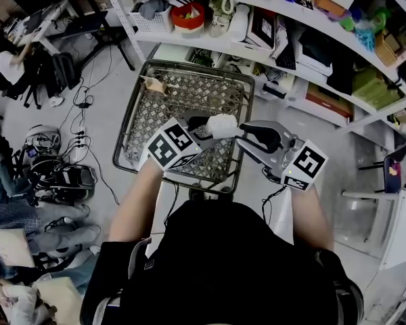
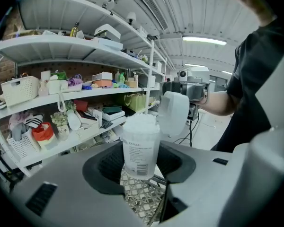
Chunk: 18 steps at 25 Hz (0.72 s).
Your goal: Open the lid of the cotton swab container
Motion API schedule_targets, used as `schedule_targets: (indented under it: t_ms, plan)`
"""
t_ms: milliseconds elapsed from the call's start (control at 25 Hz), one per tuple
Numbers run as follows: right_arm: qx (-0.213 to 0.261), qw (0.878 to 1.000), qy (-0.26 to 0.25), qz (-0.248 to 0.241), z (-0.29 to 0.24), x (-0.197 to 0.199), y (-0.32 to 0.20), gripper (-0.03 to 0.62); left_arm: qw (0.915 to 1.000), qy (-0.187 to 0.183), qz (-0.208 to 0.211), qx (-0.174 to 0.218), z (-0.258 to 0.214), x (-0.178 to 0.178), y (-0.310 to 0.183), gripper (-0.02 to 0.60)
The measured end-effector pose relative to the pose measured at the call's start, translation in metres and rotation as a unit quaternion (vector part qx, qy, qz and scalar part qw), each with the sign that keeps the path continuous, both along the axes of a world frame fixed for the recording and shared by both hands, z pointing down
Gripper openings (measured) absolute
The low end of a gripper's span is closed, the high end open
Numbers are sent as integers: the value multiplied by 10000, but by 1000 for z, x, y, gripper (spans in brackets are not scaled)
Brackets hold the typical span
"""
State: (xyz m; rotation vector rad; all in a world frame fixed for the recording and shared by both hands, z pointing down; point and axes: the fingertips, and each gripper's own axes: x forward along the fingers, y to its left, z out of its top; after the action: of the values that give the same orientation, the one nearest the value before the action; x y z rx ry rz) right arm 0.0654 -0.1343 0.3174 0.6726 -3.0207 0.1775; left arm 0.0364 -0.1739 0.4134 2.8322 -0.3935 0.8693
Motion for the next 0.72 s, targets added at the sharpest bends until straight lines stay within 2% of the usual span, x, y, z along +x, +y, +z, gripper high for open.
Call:
schedule_targets:
  t_ms: [360,560,720]
  plan:
    - [-63,9998,-149,129,2,3,7,101,9995,145,-273,-87,2,-4,-4,195]
    - [-87,9972,-544,500,-9,22,-1,101,9990,74,-424,82,3,-10,-4,195]
    - [-82,9913,-754,1078,-12,48,-17,78,9973,147,-693,208,-2,-17,-11,195]
